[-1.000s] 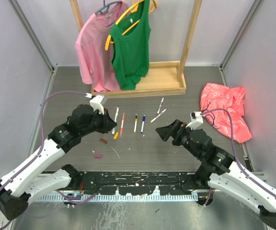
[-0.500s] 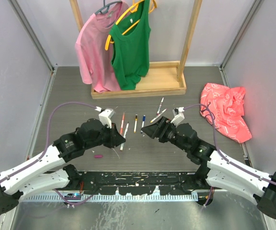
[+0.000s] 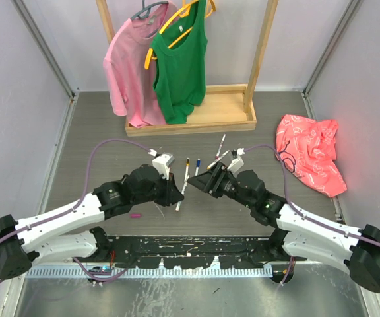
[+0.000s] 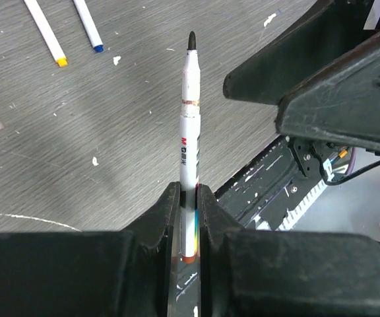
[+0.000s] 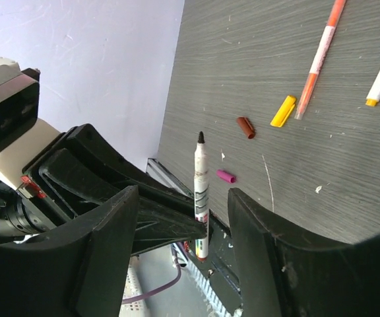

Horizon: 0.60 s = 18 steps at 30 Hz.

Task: Insert the pens into the pen caps
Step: Pick up the pen from the center of the board.

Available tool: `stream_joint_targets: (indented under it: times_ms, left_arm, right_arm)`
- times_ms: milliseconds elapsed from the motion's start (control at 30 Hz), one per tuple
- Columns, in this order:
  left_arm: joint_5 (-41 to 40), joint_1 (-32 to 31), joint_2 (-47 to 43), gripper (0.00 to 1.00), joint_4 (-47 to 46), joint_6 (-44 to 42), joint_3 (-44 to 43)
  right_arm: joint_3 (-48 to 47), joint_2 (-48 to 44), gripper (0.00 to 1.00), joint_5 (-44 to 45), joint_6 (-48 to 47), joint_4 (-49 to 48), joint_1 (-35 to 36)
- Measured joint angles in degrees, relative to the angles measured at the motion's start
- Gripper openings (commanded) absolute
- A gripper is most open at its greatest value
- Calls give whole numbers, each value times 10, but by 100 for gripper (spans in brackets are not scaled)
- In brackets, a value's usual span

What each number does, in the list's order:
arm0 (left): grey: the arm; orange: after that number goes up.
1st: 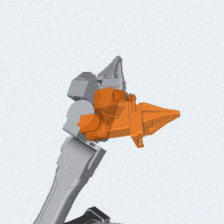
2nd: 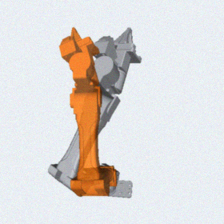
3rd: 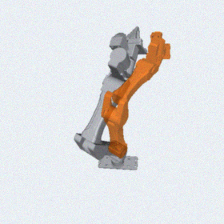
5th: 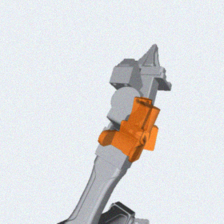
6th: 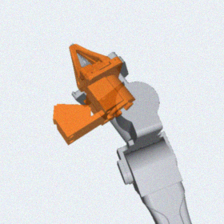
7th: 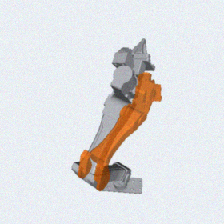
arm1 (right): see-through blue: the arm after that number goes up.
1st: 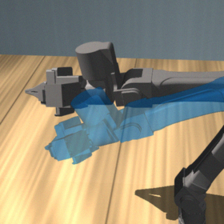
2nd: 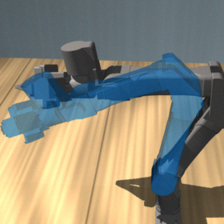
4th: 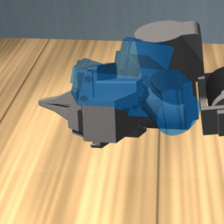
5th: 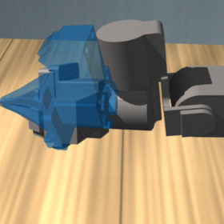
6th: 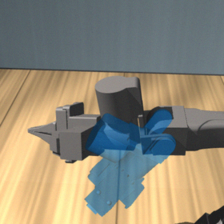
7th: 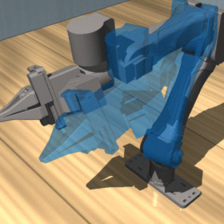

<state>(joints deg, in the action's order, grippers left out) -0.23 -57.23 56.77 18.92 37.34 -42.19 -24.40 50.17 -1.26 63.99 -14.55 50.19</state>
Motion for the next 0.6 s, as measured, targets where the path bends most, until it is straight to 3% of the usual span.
stream_joint_targets:
  times_ms: [267,600]
  left_arm:
    - [0,-6,19,7,-16,6,-17]
    - [6,-9,24,7,-28,5,-25]
  right_arm:
    - [0,42,55,-7,13,-27,17]
    - [0,68,26,-8,26,-55,31]
